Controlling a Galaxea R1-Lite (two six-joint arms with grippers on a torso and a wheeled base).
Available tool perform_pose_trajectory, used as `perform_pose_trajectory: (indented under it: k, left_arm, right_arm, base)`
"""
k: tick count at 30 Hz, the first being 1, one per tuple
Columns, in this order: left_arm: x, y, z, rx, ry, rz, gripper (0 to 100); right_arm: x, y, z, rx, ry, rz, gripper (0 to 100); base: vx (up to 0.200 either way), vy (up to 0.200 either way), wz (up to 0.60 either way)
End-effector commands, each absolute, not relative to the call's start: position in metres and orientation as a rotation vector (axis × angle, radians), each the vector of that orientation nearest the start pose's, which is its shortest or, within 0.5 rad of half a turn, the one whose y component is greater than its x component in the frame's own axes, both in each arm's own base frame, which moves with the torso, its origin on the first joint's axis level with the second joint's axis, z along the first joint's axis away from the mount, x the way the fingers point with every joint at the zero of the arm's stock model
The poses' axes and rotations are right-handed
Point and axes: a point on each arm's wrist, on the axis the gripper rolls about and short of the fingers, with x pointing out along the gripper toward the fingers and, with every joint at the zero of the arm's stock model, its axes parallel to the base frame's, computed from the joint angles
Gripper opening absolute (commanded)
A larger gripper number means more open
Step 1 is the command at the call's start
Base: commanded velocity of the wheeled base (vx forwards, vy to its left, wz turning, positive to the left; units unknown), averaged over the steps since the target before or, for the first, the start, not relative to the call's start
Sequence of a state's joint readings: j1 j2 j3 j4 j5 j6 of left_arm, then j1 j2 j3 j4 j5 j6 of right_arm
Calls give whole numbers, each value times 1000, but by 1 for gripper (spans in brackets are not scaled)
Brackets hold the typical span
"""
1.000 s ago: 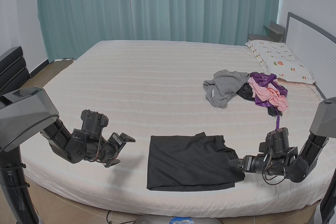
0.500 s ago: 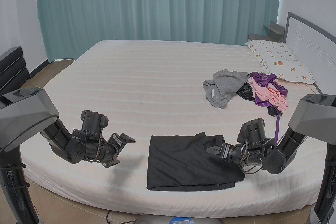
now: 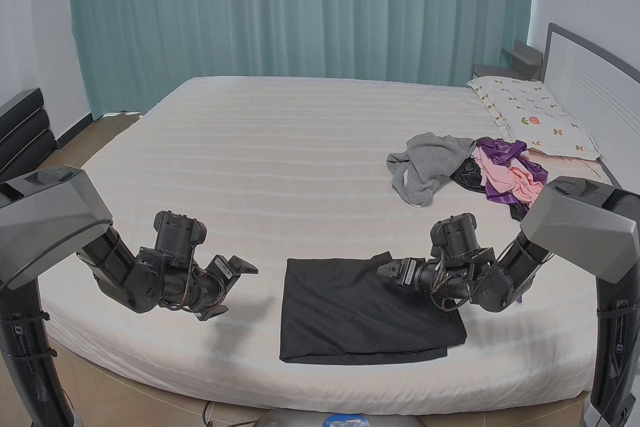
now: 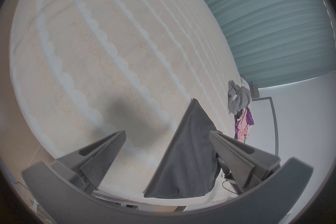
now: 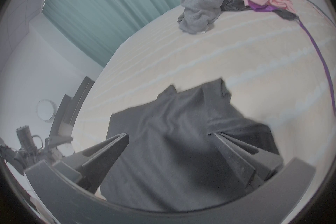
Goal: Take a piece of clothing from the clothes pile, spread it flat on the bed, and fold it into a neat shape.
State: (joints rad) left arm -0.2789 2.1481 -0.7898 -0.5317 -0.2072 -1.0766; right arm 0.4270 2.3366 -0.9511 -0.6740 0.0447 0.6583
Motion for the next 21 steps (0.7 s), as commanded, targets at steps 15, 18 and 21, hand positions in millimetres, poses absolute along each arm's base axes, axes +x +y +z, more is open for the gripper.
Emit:
perform_pose_trajectory:
  k: [15,18,21]
  left_arm:
    - [329,-99,21,-958,994,35,100]
    - [329,-99,21,-959,992,34,100]
    - [329,-99,21,-959,992,34,100]
  right_arm:
    - [404,89,-16,481,672,88,100]
    - [401,92,-19,483,695,135,100]
    - [401,94,-24,481,709,142,100]
  base:
    - [0,0,0]
    - [0,0,0]
    - [0,0,0]
